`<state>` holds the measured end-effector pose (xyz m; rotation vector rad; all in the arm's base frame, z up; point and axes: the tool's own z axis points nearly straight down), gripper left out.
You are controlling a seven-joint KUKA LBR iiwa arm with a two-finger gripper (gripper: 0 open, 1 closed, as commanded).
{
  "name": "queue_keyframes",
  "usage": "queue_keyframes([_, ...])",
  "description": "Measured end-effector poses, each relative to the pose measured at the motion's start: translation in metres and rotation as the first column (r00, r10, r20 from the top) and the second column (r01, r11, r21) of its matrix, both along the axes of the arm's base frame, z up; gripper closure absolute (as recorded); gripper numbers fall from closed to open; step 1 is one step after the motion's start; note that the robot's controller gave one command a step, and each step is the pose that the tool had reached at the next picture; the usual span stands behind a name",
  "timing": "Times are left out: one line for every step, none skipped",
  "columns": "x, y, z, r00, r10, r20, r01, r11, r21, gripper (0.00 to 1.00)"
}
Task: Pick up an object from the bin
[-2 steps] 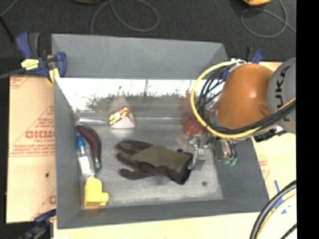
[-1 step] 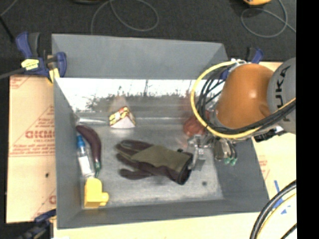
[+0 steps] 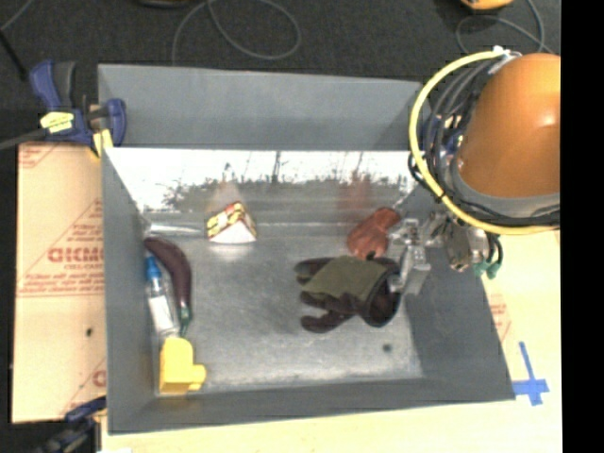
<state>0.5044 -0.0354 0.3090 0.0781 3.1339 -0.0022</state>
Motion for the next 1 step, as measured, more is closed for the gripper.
queue_keyframes([-0.0001, -0.0006, -0.0001, 1.0, 0.001, 0.0, -0.001, 1.0, -0.001, 1.0])
